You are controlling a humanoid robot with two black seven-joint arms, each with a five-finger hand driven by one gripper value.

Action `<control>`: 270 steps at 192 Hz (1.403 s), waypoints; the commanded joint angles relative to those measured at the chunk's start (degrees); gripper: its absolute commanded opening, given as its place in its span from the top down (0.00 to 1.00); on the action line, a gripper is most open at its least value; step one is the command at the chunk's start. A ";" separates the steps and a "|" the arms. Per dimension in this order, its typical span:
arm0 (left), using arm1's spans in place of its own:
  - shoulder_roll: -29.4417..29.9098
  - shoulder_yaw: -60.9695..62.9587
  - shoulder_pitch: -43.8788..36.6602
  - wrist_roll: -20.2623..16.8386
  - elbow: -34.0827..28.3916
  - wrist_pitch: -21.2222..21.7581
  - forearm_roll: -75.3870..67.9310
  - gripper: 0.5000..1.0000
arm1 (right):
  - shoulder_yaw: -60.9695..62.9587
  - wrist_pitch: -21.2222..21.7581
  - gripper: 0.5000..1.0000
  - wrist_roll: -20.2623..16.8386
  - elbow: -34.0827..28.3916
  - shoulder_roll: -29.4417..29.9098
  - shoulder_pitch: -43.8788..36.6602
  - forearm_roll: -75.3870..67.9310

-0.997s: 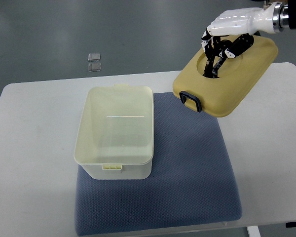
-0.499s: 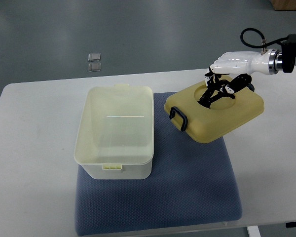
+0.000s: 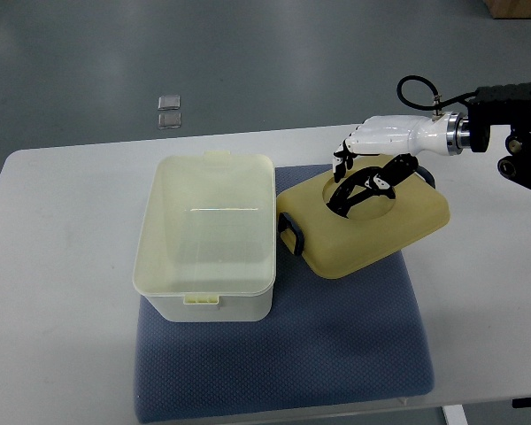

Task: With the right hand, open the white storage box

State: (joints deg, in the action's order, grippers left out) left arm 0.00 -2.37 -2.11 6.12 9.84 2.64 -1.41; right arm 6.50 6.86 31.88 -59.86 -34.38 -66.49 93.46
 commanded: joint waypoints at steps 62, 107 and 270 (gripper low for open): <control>0.00 0.00 0.00 0.03 0.00 0.00 0.00 0.00 | -0.18 -1.76 0.14 0.29 -0.17 -0.34 0.48 -0.03; 0.00 0.00 0.00 -0.06 0.00 0.00 0.00 0.00 | 0.35 -1.32 0.14 0.82 -0.17 -2.45 -1.36 -1.79; 0.00 0.00 0.00 0.03 0.00 0.00 0.00 0.00 | 0.18 15.12 0.14 -24.59 11.34 5.11 5.93 -116.22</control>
State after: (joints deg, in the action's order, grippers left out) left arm 0.00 -2.37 -2.11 6.13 9.84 2.64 -1.41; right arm 6.77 19.09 9.96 -51.95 -30.45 -62.13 -12.20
